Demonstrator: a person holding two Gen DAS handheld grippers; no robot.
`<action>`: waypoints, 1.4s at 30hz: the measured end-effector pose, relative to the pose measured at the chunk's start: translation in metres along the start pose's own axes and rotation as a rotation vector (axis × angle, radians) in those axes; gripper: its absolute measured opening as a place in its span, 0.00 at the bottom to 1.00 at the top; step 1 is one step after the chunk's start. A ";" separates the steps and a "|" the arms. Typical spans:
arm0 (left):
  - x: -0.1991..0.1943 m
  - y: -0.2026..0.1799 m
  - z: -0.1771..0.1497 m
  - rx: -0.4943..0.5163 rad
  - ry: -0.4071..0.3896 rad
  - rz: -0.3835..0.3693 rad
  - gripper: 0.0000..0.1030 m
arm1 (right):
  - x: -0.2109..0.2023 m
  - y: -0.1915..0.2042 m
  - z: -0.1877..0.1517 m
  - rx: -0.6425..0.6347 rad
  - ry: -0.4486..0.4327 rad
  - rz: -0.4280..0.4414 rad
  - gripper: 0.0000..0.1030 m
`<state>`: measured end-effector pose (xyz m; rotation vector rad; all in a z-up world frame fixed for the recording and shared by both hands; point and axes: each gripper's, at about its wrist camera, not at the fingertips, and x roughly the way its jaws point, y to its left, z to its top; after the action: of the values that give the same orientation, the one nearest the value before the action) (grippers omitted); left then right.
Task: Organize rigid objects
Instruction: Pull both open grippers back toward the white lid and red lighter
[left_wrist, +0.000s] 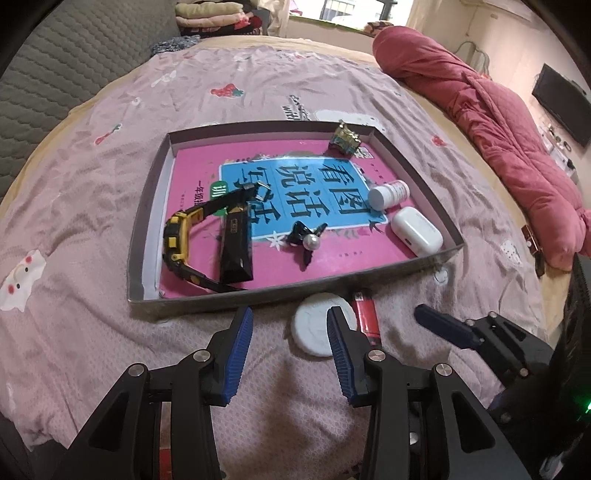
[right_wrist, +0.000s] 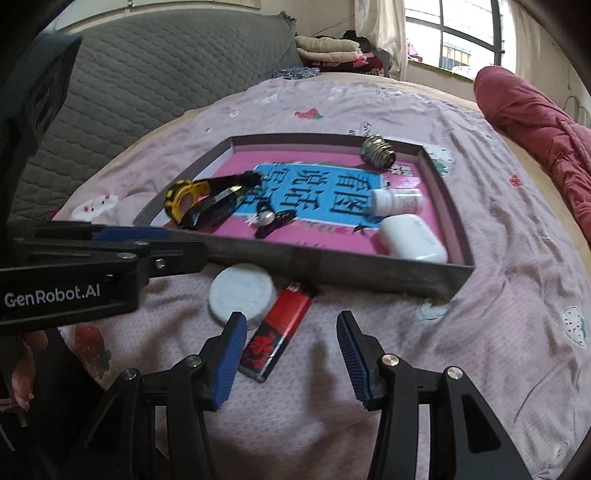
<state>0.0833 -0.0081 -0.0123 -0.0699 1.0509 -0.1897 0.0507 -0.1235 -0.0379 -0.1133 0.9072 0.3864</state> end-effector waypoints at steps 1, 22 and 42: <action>0.001 -0.001 0.000 0.003 0.005 0.000 0.42 | 0.001 0.002 -0.001 -0.004 0.004 0.002 0.49; 0.040 -0.030 -0.007 0.051 0.085 -0.009 0.45 | 0.027 -0.016 -0.009 0.034 0.065 -0.076 0.49; 0.076 -0.038 -0.005 0.074 0.115 0.041 0.51 | 0.041 -0.011 -0.005 -0.042 0.058 -0.095 0.24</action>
<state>0.1108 -0.0595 -0.0741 0.0303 1.1583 -0.1969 0.0734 -0.1233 -0.0735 -0.2058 0.9470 0.3152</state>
